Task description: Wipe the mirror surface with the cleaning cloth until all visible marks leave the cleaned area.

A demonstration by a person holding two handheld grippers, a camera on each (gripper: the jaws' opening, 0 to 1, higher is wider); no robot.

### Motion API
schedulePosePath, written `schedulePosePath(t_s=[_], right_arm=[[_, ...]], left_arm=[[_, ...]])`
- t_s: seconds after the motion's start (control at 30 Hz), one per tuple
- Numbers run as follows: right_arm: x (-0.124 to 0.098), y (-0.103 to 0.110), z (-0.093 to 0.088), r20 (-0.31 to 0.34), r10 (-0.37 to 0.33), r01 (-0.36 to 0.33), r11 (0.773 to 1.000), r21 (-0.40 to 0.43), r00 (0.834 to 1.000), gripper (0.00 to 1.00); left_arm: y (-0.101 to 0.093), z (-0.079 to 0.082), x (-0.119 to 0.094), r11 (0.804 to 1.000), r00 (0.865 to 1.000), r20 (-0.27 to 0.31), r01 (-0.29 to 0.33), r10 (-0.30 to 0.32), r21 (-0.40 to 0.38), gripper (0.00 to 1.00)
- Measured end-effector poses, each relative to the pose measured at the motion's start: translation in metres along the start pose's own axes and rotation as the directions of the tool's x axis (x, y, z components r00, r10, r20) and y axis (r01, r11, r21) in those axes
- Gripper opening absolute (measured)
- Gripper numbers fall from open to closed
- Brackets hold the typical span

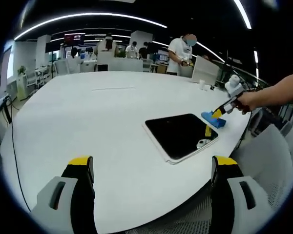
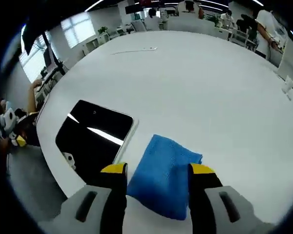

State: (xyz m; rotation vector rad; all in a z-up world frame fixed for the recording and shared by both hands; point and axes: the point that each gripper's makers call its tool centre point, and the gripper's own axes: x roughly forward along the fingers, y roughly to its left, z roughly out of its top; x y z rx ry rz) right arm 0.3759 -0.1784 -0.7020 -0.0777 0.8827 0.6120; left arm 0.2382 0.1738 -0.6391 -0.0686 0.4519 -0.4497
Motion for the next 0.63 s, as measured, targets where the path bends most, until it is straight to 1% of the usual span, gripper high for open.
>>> schedulePosePath(t_s=[0.07,0.1,0.13,0.17,0.2,0.27,0.33,0.37,0.4,0.43,0.47,0.5,0.53,0.57,0.6,0.63], right_arm=[[-0.017,-0.003,0.003,0.067,0.008,-0.002,0.996,-0.088,0.998,0.63],[-0.024,-0.007,0.0,0.072,-0.002,0.009,0.994,-0.107,0.997,0.65],[-0.032,-0.007,-0.005,0.083,0.002,0.008,0.992,-0.124,0.997,0.67],[-0.035,-0.007,-0.007,0.083,-0.002,0.012,0.993,-0.121,0.997,0.72],[-0.043,-0.008,-0.011,0.095,-0.007,0.02,0.99,-0.139,0.995,0.76],[-0.053,-0.007,-0.015,0.114,-0.011,0.029,0.986,-0.162,0.993,0.83],[-0.06,-0.007,-0.025,0.105,-0.03,0.055,0.968,-0.243,0.994,0.89],[-0.059,-0.009,-0.033,0.093,-0.045,0.068,0.963,-0.26,0.995,0.96],[-0.058,-0.007,-0.038,0.089,-0.044,0.064,0.969,-0.24,0.995,0.98],[-0.06,-0.008,-0.042,0.077,-0.047,0.063,0.974,-0.216,0.996,0.98],[-0.06,-0.005,-0.042,0.102,-0.035,0.051,0.984,-0.168,0.994,0.98],[-0.061,-0.004,-0.04,0.116,-0.029,0.045,0.989,-0.14,0.993,0.98],[-0.062,-0.005,-0.034,0.156,-0.025,0.043,0.993,-0.109,0.987,0.98],[-0.063,-0.006,-0.03,0.176,-0.021,0.038,0.995,-0.094,0.984,0.98],[-0.063,-0.007,-0.03,0.177,-0.021,0.036,0.996,-0.08,0.984,0.98],[-0.063,-0.008,-0.028,0.18,-0.019,0.034,0.996,-0.083,0.983,0.98]], left_arm=[[0.005,0.008,-0.002,0.999,1.0,0.006,-0.005,0.005,-0.04,0.99],[0.007,0.013,-0.003,0.999,1.0,0.01,-0.007,0.008,-0.035,0.99],[0.012,0.022,-0.003,1.0,0.999,0.033,-0.014,0.014,-0.009,0.99],[0.015,0.025,-0.003,1.0,0.999,0.036,-0.015,0.015,-0.004,0.99],[0.018,0.028,-0.003,1.0,0.999,0.039,-0.01,0.011,-0.005,0.99],[0.021,0.029,-0.002,1.0,0.999,0.032,0.0,0.0,-0.006,0.99],[0.024,0.025,-0.002,1.0,1.0,0.018,0.001,-0.001,0.0,0.99],[0.025,0.022,-0.002,1.0,1.0,0.021,0.001,-0.001,0.008,0.99],[0.026,0.02,-0.002,1.0,1.0,0.02,0.008,-0.008,0.0,0.99],[0.029,0.013,-0.002,1.0,1.0,-0.007,0.001,-0.001,-0.023,0.99],[0.032,0.008,-0.003,1.0,0.999,-0.035,-0.017,0.016,-0.02,0.99],[0.033,0.008,-0.004,1.0,0.999,-0.033,-0.024,0.024,-0.004,0.99],[0.033,0.01,-0.007,1.0,0.999,-0.022,-0.029,0.029,0.002,0.99],[0.035,0.012,-0.009,0.999,0.999,-0.014,-0.037,0.037,0.005,0.99],[0.037,0.014,-0.012,0.999,0.999,-0.012,-0.048,0.048,0.011,0.99],[0.039,0.015,-0.014,0.998,0.998,-0.009,-0.055,0.055,0.019,0.99]])
